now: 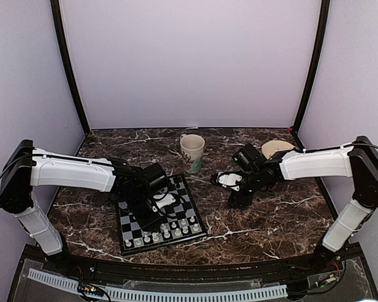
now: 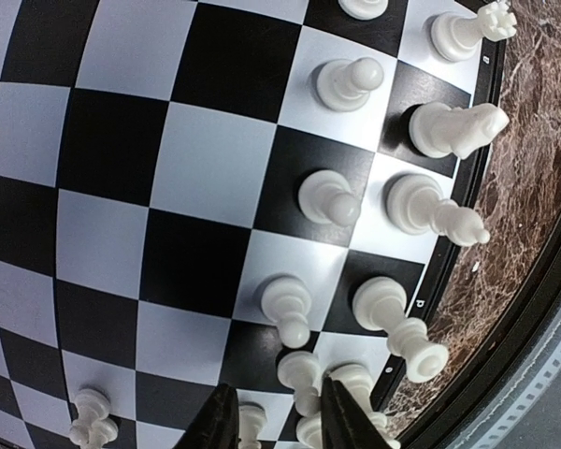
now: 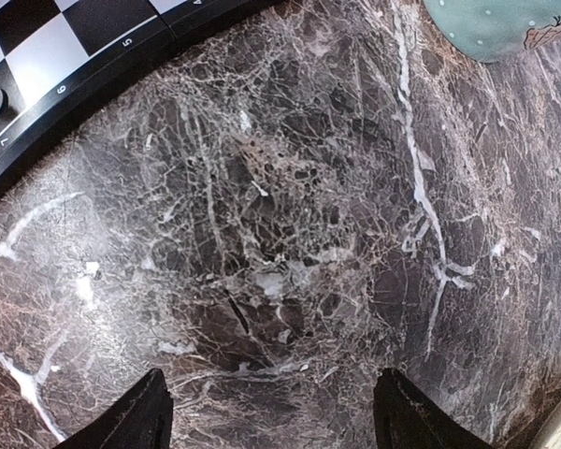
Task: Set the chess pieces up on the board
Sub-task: Adjust the pawn at d2, then pick up the pawn from the chessboard.
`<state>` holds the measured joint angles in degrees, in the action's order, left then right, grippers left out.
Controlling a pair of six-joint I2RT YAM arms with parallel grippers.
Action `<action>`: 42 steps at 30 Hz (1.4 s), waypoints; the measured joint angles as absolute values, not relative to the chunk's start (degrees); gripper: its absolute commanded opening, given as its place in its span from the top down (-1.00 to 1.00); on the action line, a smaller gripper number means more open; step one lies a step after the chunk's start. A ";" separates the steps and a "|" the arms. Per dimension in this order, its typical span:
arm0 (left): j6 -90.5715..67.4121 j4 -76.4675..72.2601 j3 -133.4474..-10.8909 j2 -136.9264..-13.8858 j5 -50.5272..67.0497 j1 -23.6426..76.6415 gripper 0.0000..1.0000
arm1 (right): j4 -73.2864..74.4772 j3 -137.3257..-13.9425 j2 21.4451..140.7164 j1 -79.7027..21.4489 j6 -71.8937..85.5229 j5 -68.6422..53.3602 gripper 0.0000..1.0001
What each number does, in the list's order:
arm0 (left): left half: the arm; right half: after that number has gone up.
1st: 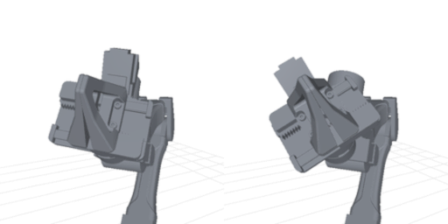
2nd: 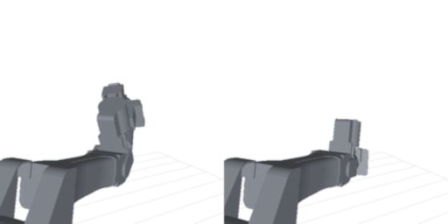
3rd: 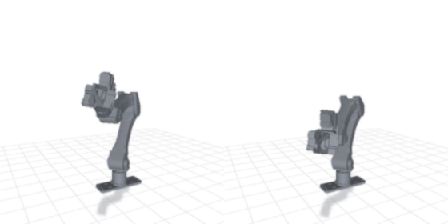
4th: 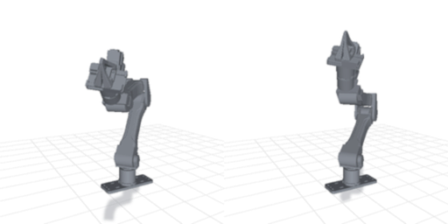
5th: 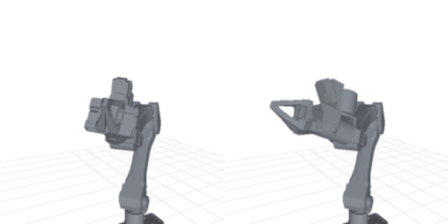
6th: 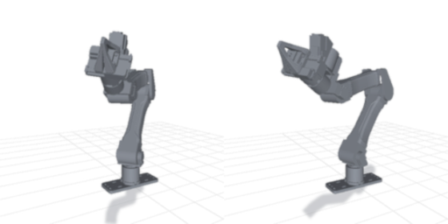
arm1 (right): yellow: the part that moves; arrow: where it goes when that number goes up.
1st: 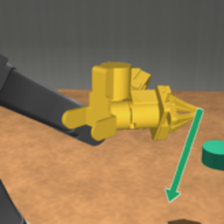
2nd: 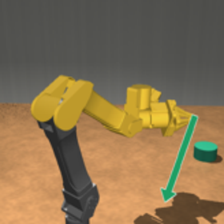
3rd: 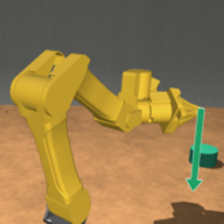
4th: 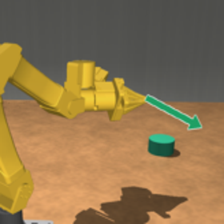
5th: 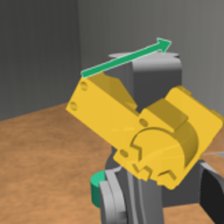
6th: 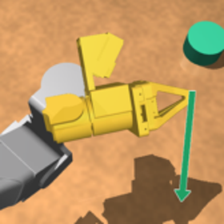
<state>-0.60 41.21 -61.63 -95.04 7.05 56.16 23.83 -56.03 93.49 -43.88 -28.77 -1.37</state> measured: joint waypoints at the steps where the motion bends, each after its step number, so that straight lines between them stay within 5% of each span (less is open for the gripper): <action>1: -0.54 41.21 -61.80 -95.15 6.81 56.18 0.36 | 23.83 -56.03 93.54 -43.90 -28.80 -1.37 -0.48; 27: 0.38 41.01 -63.77 -96.27 4.91 56.27 0.35 | 23.90 -56.03 93.76 -43.90 -28.95 -1.21 -0.48; 42: -11.44 44.91 -62.85 -85.58 -4.93 50.04 0.38 | 24.10 -56.55 94.70 -44.69 -29.15 -1.17 -0.48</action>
